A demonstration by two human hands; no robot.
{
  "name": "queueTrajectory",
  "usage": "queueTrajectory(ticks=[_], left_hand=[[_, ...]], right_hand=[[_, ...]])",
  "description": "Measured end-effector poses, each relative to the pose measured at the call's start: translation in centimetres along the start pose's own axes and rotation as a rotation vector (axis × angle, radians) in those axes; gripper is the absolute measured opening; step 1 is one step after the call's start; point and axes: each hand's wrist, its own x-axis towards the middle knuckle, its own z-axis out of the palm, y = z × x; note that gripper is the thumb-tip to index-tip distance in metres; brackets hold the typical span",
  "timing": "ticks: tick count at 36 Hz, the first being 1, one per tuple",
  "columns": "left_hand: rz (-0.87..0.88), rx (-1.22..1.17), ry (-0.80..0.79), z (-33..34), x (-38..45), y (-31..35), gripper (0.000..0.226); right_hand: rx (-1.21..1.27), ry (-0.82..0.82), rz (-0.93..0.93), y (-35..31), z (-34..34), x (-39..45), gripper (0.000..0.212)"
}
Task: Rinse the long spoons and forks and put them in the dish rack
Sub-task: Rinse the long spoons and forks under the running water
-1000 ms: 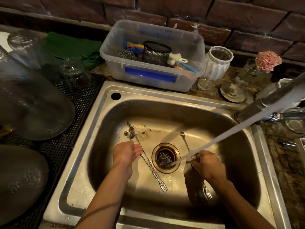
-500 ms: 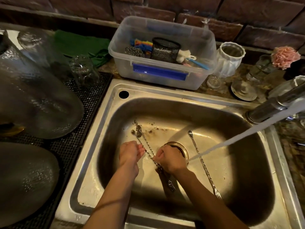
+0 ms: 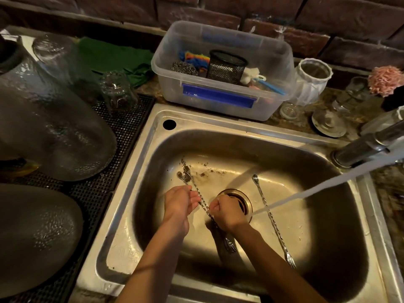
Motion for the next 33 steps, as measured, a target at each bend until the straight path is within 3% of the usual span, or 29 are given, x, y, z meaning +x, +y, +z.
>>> queueTrajectory(ticks=[3,8,14,19,27,33], left_hand=[[0.014,0.018,0.004,0.1,0.1,0.0,0.019],[0.031,0.032,0.018,0.2,0.2,0.0,0.021],[0.047,0.038,0.020,0.3,-0.1,0.3,0.022],[0.056,0.045,0.019,0.4,-0.3,0.4,0.023],[0.021,0.116,-0.033,0.7,-0.7,-0.1,0.022],[-0.032,0.141,-0.162,1.4,-1.4,-0.8,0.022]], right_hand=[[-0.010,-0.019,-0.013,0.0,-0.1,0.0,0.035],[-0.082,-0.017,-0.014,-0.1,0.2,0.2,0.039],[-0.165,-0.022,-0.048,-0.6,0.9,0.3,0.017],[-0.188,-0.006,-0.059,-0.6,0.8,0.3,0.012],[-0.217,-0.005,-0.062,0.0,-1.3,-0.7,0.010],[-0.140,0.101,-0.080,2.1,-3.1,-2.2,0.018]])
